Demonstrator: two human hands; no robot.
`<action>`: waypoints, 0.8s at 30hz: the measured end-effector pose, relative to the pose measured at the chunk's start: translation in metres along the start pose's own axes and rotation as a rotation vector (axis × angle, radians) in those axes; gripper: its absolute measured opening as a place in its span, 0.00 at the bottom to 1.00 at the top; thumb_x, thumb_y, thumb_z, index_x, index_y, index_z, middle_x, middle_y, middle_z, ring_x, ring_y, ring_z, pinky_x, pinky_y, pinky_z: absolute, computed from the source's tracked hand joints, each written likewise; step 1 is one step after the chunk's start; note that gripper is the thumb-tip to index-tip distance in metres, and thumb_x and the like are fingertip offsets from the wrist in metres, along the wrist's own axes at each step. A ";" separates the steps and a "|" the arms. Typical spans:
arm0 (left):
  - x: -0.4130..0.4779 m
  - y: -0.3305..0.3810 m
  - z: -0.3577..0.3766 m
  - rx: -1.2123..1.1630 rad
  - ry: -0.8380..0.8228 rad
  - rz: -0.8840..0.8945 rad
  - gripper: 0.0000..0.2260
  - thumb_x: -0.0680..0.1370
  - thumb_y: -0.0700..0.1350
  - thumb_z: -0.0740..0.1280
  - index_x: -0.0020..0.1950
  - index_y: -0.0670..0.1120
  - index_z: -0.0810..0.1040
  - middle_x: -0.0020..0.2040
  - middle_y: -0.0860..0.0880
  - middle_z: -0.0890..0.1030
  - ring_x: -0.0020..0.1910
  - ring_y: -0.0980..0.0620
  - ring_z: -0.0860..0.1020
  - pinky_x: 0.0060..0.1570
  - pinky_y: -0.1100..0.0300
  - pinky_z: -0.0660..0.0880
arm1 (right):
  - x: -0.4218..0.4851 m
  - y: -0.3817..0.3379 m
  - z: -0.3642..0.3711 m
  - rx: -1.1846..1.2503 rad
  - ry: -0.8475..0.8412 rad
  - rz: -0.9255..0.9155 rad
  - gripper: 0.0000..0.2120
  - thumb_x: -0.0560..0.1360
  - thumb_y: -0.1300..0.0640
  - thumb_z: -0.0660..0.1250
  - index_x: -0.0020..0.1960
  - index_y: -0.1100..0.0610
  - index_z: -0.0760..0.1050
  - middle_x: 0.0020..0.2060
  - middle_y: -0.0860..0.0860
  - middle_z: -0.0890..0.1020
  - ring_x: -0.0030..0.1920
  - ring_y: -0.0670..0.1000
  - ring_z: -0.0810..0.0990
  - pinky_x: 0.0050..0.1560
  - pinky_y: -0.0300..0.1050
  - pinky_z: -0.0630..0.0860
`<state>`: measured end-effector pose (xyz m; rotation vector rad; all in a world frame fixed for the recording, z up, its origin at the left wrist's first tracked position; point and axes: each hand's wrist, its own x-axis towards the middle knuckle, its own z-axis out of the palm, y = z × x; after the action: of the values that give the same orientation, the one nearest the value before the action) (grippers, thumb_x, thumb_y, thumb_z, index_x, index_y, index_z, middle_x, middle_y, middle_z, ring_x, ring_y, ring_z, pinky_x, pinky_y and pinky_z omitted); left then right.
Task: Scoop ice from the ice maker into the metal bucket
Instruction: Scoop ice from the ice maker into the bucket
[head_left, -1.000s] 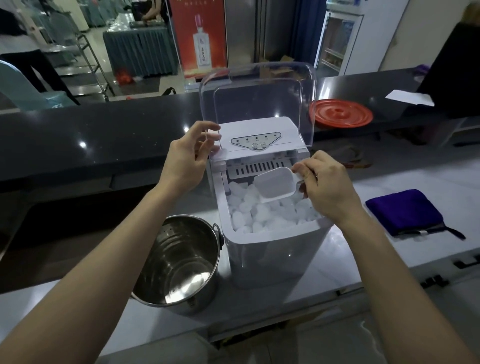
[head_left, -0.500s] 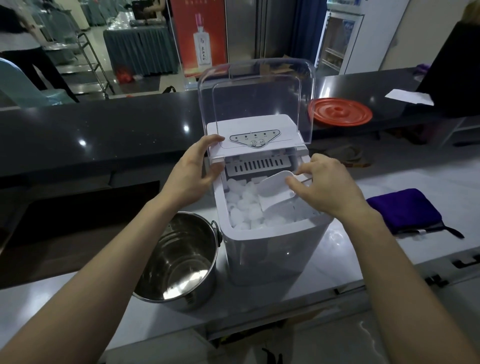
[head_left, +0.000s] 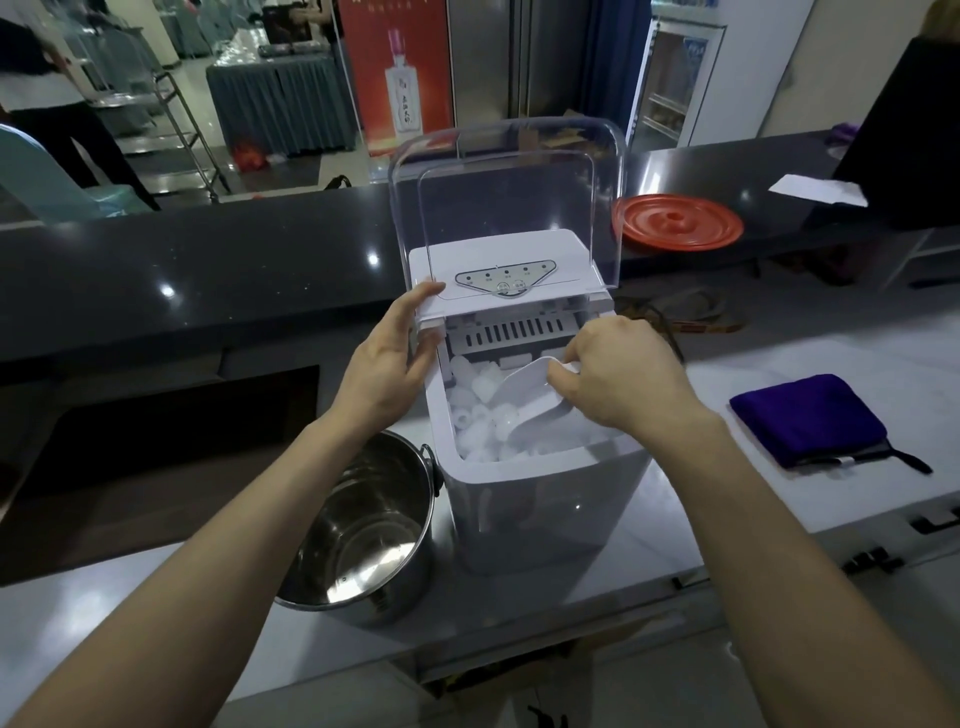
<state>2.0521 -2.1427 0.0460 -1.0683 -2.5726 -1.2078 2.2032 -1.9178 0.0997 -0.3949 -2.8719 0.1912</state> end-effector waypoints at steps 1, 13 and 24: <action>0.000 -0.001 0.000 0.003 0.001 0.000 0.22 0.89 0.51 0.61 0.81 0.66 0.60 0.82 0.59 0.67 0.73 0.51 0.75 0.61 0.40 0.83 | 0.000 -0.004 0.003 0.011 -0.010 0.017 0.19 0.79 0.46 0.65 0.36 0.55 0.84 0.31 0.51 0.80 0.36 0.54 0.78 0.34 0.45 0.68; 0.001 -0.003 0.001 0.002 -0.021 0.006 0.23 0.89 0.48 0.60 0.82 0.65 0.60 0.84 0.61 0.63 0.80 0.52 0.69 0.70 0.39 0.78 | 0.004 -0.012 0.017 0.118 -0.204 0.036 0.19 0.79 0.56 0.62 0.30 0.58 0.65 0.27 0.54 0.72 0.31 0.55 0.71 0.30 0.46 0.62; 0.004 -0.004 -0.003 0.013 -0.036 0.004 0.22 0.88 0.51 0.61 0.81 0.65 0.61 0.84 0.60 0.64 0.79 0.50 0.69 0.69 0.36 0.77 | 0.008 -0.011 0.035 0.222 -0.237 0.141 0.18 0.84 0.54 0.59 0.36 0.55 0.73 0.37 0.51 0.78 0.40 0.53 0.77 0.35 0.47 0.67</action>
<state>2.0466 -2.1444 0.0470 -1.1022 -2.5993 -1.1798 2.1844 -1.9296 0.0697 -0.5643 -3.0063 0.6148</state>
